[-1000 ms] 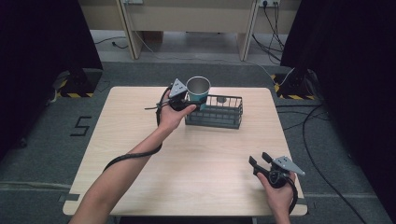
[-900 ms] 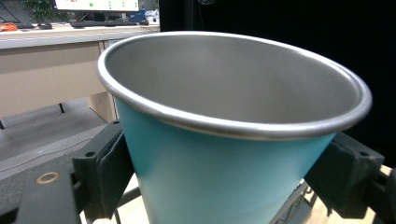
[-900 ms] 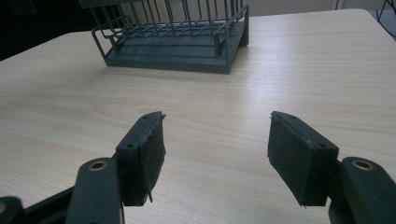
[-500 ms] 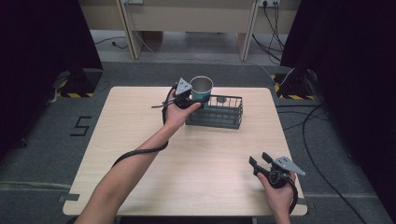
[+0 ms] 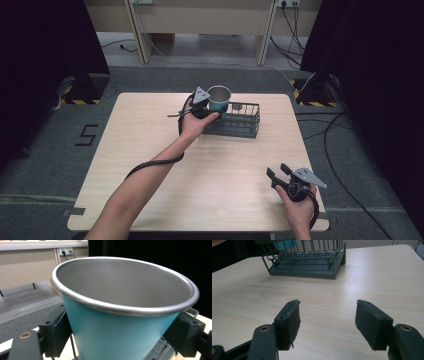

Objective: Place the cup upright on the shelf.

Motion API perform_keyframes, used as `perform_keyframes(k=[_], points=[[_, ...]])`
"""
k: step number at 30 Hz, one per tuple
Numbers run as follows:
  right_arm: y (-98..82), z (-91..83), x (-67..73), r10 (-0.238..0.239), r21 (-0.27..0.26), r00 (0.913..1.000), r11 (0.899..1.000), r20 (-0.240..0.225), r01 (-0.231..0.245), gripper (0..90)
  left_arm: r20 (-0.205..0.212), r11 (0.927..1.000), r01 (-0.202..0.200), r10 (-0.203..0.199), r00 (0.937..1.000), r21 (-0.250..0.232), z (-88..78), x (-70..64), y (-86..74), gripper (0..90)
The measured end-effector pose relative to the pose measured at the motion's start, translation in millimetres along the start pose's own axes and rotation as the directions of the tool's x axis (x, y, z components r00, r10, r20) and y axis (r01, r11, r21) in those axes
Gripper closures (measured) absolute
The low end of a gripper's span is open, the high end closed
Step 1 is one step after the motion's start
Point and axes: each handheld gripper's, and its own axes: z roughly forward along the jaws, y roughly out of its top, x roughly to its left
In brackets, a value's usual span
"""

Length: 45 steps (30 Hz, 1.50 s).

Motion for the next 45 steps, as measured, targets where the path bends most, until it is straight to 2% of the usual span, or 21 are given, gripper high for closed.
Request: perform_keyframes(k=[7, 13, 19, 38, 45], points=[[-0.1, -0.1, 0.1, 0.007, 0.0, 1.0, 1.0, -0.004, -0.007, 37.2, 0.0, 0.9993, 0.018, -0.018, 0.9998, 0.032, 4.3, 1.7, -10.6, 15.8], [-0.1, -0.1, 0.2, 0.007, 0.001, 1.0, 1.0, -0.004, -0.007, 37.2, -0.007, 0.9993, 0.017, -0.017, 0.9998, 0.033, 5.4, 1.9, -12.2, 15.8], [-0.1, -0.2, 0.1, 0.008, 0.0, 1.0, 1.0, -0.004, -0.008, 37.1, -0.009, 0.9991, 0.004, -0.004, 0.9999, 0.041, 6.6, 0.6, -12.3, 15.7], [0.0, -0.1, 0.0, 0.009, 0.001, 1.0, 1.0, -0.004, -0.009, 36.9, -0.013, 0.9986, -0.002, 0.002, 0.9999, 0.053, 12.3, -2.8, -11.8, 15.7], [0.0, -0.1, 0.0, 0.008, 0.002, 1.0, 1.0, -0.004, -0.008, 36.6, -0.01, 0.9972, -0.033, 0.034, 0.9994, 0.067, 12.3, -2.2, -12.2, 15.4]])
